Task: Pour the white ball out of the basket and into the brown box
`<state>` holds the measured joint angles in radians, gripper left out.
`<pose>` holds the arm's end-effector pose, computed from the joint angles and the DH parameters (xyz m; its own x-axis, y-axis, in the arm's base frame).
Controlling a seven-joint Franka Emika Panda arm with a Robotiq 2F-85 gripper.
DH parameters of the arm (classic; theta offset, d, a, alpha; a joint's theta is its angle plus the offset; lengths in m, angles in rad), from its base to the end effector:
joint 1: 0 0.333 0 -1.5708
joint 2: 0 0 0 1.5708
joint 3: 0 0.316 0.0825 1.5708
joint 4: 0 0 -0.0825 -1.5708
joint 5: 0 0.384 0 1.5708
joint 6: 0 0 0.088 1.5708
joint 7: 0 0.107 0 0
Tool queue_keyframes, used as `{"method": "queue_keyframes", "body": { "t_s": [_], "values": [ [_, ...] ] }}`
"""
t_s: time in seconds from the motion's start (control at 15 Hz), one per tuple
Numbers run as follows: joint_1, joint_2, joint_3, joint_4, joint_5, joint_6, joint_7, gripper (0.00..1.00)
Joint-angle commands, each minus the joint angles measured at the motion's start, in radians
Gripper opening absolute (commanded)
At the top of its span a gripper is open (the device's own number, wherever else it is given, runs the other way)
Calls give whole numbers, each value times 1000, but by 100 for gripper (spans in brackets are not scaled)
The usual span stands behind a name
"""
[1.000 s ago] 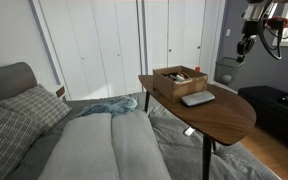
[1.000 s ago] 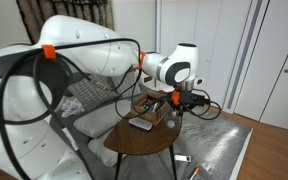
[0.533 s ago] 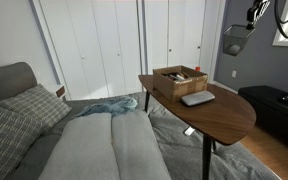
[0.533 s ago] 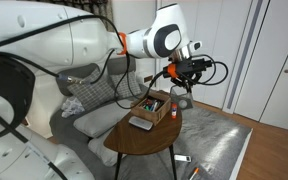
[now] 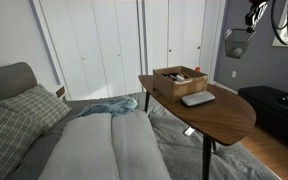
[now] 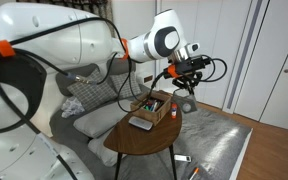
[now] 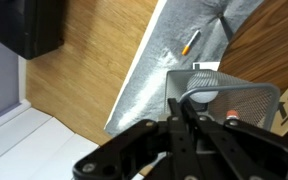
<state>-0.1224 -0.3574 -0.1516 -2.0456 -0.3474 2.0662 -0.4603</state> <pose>0.4551 -0.1579 0.6278 0.9291 0.3221 0.1816 0.2258 -0.8831 0.4113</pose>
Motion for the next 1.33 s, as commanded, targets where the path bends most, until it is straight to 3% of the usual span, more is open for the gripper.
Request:
{"method": "queue_keyframes", "body": {
  "t_s": [0.0,0.6,0.67,0.73,0.93,1.0,1.27],
  "values": [
    [12,122,108,165,-177,-97,85,2],
    [164,403,256,423,-541,-255,97,2],
    [150,344,226,342,-460,-192,89,2],
    [163,363,232,354,-468,-201,96,7],
    [161,367,224,352,-467,-200,98,7],
    [160,365,220,352,-467,-200,98,2],
    [226,457,274,443,-572,-379,36,2]
  ]
}}
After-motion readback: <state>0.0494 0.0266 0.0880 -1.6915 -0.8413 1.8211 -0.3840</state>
